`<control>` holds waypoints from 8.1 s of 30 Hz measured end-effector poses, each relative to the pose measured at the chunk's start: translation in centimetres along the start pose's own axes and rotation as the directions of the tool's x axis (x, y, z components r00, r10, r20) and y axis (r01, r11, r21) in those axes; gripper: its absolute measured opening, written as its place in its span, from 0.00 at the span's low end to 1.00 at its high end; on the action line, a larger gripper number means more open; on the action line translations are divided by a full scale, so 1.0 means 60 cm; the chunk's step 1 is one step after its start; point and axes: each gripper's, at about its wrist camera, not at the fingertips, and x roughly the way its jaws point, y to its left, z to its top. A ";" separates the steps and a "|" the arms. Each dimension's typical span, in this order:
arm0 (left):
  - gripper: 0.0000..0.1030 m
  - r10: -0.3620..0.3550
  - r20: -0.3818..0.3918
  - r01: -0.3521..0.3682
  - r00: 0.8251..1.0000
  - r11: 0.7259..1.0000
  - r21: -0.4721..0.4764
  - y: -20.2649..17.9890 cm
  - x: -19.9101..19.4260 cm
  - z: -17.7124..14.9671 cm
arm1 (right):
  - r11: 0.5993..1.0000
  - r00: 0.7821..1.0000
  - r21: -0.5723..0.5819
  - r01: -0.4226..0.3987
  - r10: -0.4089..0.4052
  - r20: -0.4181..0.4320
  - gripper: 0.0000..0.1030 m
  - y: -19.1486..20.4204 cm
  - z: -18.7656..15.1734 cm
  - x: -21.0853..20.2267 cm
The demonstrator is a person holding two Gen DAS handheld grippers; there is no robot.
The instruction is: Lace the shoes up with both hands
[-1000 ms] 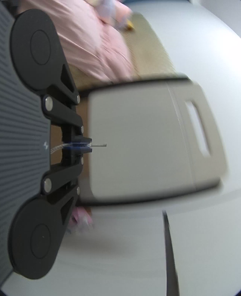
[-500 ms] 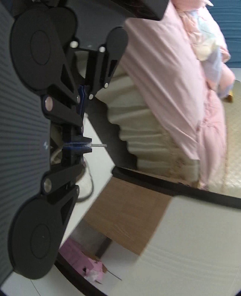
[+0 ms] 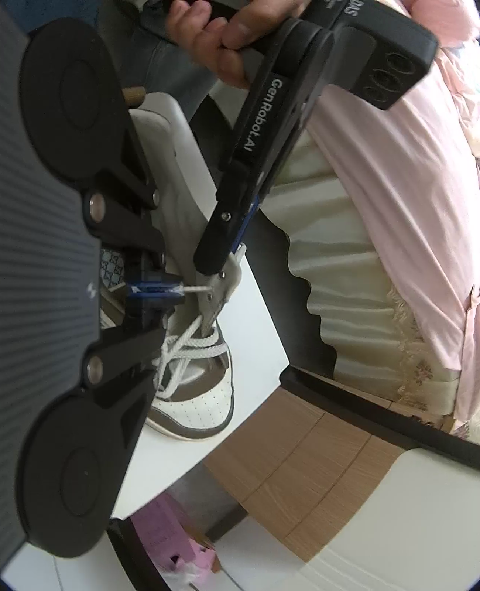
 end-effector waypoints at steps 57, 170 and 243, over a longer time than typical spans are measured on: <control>0.12 0.198 0.057 -0.194 0.979 0.797 0.571 -0.101 0.015 -0.042 | 0.995 0.996 0.064 0.082 -0.080 -0.042 0.03 0.003 0.041 0.031; 0.13 0.226 0.072 -0.212 0.971 0.686 0.696 -0.116 0.038 -0.070 | 0.999 0.997 0.023 0.029 -0.028 -0.068 0.04 -0.025 0.070 0.039; 0.14 0.176 0.039 -0.157 0.984 0.729 0.666 -0.098 0.043 -0.056 | 0.964 0.981 -0.183 -0.193 0.189 -0.043 0.58 0.101 0.411 0.009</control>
